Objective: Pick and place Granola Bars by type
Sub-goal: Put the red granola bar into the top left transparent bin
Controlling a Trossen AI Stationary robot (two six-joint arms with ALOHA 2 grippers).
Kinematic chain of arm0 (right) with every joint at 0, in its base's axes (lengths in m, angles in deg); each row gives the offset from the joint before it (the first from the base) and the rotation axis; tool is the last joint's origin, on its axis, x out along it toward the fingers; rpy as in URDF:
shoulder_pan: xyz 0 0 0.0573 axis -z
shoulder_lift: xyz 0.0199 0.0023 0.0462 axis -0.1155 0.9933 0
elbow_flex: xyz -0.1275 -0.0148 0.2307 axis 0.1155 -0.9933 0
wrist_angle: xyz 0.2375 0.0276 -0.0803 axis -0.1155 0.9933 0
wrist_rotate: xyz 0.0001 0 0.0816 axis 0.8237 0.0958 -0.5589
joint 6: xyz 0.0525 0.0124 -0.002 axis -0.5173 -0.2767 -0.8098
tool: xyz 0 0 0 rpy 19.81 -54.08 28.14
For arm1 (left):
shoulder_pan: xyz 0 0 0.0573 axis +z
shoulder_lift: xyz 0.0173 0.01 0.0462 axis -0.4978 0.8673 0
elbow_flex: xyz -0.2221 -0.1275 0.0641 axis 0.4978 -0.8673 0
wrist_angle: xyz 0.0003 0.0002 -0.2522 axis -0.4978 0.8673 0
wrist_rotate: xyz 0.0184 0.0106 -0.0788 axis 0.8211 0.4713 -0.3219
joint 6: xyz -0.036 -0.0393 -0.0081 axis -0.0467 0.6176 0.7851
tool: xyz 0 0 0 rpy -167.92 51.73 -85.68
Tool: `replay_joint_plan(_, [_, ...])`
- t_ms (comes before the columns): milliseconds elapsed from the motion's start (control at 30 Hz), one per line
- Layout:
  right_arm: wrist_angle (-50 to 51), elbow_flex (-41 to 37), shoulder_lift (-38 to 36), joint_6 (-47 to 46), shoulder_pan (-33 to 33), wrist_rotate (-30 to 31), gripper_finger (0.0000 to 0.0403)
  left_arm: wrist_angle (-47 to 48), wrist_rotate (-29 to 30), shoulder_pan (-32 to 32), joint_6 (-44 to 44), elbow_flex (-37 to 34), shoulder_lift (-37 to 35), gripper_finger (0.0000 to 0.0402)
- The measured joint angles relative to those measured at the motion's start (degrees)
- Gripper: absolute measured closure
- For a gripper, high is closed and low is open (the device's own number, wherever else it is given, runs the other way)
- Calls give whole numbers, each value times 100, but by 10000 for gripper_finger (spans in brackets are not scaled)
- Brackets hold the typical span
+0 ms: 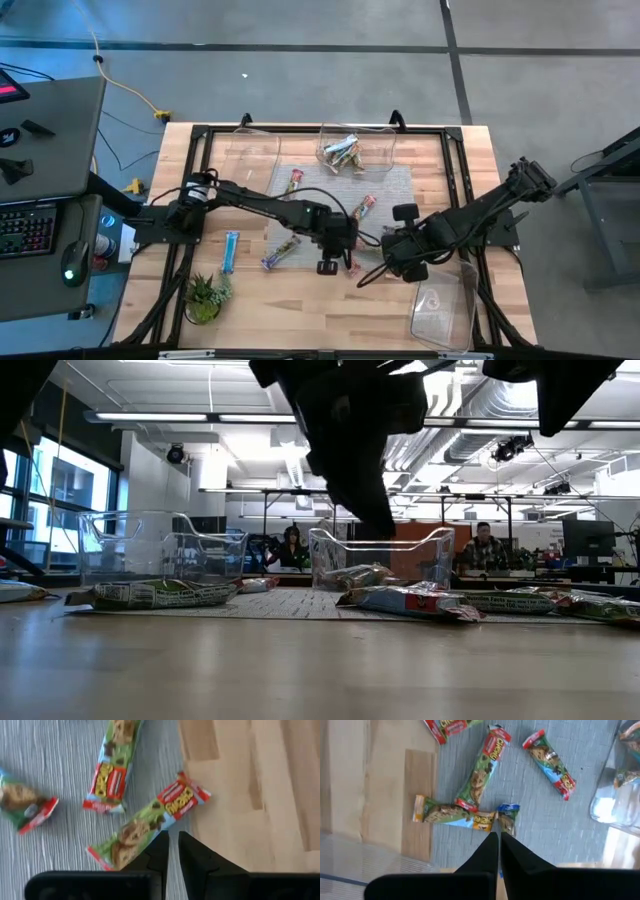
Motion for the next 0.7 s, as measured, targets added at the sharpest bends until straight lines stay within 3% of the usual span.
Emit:
replay_joint_plan(167, [-186,0,0,2,1,1,398,-252,-153,43,-661,0,0,333])
replay_joint_plan(500, [-319,0,0,0,1,36,399,-568,12,31,-2167,12,311,186])
replay_joint_plan(700, [-420,0,2,0,3,5,402,-498,109,37,-2723,-15,610,130])
